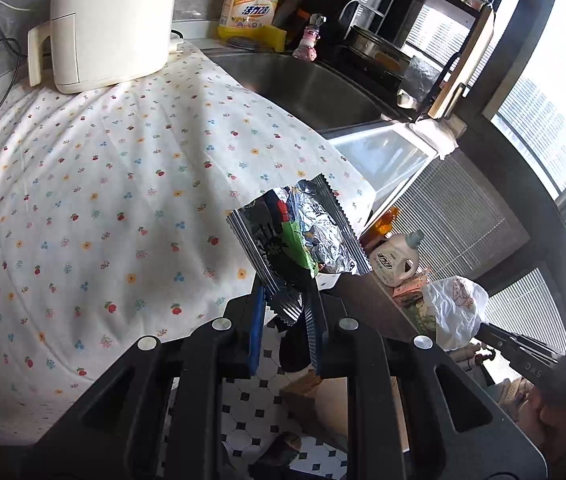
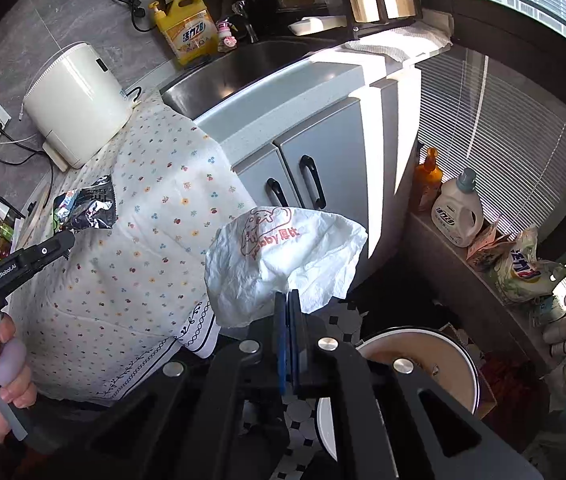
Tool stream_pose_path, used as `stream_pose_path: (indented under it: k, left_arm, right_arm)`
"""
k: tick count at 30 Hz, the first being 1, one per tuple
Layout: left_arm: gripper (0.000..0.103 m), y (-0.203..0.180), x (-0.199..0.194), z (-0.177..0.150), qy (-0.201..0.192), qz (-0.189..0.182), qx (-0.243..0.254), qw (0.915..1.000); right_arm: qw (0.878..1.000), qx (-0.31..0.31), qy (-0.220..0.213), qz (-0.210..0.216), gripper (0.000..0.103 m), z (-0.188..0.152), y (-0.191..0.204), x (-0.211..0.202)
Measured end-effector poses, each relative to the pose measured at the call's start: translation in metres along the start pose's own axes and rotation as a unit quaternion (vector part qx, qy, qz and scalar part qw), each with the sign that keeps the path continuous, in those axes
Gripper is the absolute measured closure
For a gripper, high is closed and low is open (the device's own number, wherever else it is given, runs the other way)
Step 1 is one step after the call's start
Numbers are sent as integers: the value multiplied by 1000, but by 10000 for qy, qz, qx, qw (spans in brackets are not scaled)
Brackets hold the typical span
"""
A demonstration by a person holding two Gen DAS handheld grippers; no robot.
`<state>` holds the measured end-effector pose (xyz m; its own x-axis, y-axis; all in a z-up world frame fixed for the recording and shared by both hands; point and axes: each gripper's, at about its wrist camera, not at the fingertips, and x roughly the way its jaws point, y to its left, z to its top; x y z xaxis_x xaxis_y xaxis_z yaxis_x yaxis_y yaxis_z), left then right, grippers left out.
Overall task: Collect trash
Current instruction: 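Carry the white bag and foil wrapper over the white bin, then open both tools to drop the bag and foil into the bin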
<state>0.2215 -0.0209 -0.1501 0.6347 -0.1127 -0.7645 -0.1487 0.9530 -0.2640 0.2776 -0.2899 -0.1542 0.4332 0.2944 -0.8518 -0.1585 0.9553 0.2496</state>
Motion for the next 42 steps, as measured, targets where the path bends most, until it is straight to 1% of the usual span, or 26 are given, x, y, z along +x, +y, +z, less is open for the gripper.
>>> stream_pose_path:
  k: [5, 7, 8, 13, 14, 15, 16, 17, 20, 24, 28, 30, 33, 34, 35, 36, 37, 39, 42]
  left_arm:
    - [84, -47, 16, -13, 212, -257, 267, 9991]
    - [84, -62, 23, -20, 310, -332, 330, 9984]
    - [84, -70, 26, -23, 358, -360, 367, 9980]
    - [84, -101, 37, -46, 593, -501, 577, 9953]
    - [84, -106, 39, -50, 649, -522, 614, 9946]
    - [84, -111, 41, -55, 704, -543, 651, 9939]
    - [84, -116, 43, -60, 756, -563, 686, 9932]
    - [84, -120, 45, -65, 812, -580, 719, 9924]
    - [84, -131, 51, -79, 981, -628, 804, 9899]
    - [84, -147, 59, -91, 1167, -688, 962, 9861]
    - [84, -160, 69, -104, 1378, -787, 1109, 9811]
    - [84, -169, 74, -110, 1510, -891, 1173, 9775]
    - [81, -183, 83, -120, 1775, -1176, 1281, 9686]
    - [72, -188, 85, -123, 1849, -1294, 1292, 9656]
    - [53, -191, 87, -125, 1899, -1341, 1302, 9639]
    - [47, -193, 87, -128, 1897, -1337, 1324, 9636]
    - [43, -195, 87, -129, 1883, -1322, 1354, 9637]
    - [43, -197, 87, -132, 1927, -1326, 1369, 9626]
    - [42, -193, 83, -130, 1858, -1180, 1359, 9660]
  right_arm:
    - [9993, 237, 92, -274, 100, -27, -50, -9]
    - [9988, 332, 169, -323, 100, -39, -69, -11]
    - [9984, 371, 214, -363, 97, -45, -76, -12]
    - [9968, 570, 384, -402, 96, -67, -107, -15]
    - [9965, 590, 414, -413, 88, -70, -112, -16]
    - [9962, 629, 436, -421, 66, -74, -117, -17]
    - [9958, 683, 432, -421, 54, -78, -122, -20]
    - [9958, 717, 379, -428, 49, -81, -127, -23]
    - [9954, 749, 348, -488, 50, -90, -137, -29]
    - [9926, 1048, 307, -522, 50, -100, -157, -37]
    - [9909, 1183, 227, -606, 50, -107, -172, -48]
    - [9897, 1254, 171, -663, 50, -111, -178, -54]
    - [9876, 1376, 134, -739, 50, -117, -186, -61]
    - [9871, 1406, 120, -760, 50, -119, -188, -64]
    - [9868, 1419, 102, -774, 50, -121, -189, -66]
    - [9866, 1428, 83, -786, 50, -122, -190, -69]
    - [9863, 1440, 63, -798, 50, -123, -191, -71]
    - [9861, 1455, 27, -804, 50, -125, -192, -74]
    - [9864, 1453, 4, -763, 50, -125, -190, -74]
